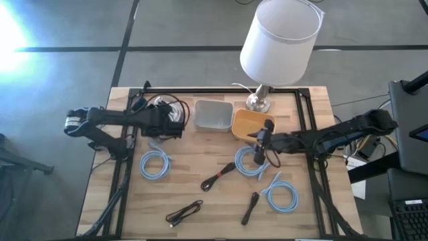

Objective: Pick & Place USB Port
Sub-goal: Put the white HDMI cable into the black bin, then put the top right blue HDMI cable into the gray bin

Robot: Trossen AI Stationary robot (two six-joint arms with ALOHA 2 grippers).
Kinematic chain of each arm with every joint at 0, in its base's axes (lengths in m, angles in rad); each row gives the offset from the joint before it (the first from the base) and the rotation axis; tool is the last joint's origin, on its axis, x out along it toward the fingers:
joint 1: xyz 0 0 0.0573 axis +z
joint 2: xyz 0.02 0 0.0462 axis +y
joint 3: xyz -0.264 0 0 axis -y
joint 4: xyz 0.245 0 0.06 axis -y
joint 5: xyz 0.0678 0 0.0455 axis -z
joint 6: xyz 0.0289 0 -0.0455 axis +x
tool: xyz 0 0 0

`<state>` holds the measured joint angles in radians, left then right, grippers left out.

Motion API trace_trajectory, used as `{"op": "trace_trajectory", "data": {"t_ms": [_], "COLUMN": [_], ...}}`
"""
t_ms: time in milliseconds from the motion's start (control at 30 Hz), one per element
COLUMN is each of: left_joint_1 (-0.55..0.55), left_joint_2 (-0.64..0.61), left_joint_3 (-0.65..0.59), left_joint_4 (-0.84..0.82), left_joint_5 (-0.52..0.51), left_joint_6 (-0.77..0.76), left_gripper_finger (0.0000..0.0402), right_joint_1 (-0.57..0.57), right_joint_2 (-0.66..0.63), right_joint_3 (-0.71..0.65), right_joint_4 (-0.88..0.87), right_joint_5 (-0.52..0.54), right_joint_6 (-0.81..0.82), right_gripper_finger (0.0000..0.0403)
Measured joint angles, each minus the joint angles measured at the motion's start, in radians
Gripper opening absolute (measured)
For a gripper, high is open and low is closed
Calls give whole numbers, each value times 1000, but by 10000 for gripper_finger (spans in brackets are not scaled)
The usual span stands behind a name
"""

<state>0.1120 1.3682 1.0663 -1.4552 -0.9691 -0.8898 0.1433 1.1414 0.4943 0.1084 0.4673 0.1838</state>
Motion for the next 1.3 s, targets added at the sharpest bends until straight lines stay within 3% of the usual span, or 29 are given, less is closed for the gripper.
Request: {"op": "trace_trajectory", "data": {"t_ms": [433,600,1000,1300], "left_joint_1": [68,72,73,73], "left_joint_2": [2,2,2,2], "left_joint_3": [-191,-234,-248,-186], "left_joint_4": [162,198,208,221], "left_joint_5": [79,75,70,67], "left_joint_6": [-18,-2,37,86], "left_gripper_finger": [58,77,163,185], "right_joint_1": [0,1,1,1], "right_joint_2": [65,71,71,71], "right_joint_3": [62,73,73,73], "right_joint_4": [-2,1,1,2], "right_joint_5": [-34,-59,-104,-165], "right_joint_6": [0,0,0,0], "right_gripper_finger": [145,148,143,155]}}
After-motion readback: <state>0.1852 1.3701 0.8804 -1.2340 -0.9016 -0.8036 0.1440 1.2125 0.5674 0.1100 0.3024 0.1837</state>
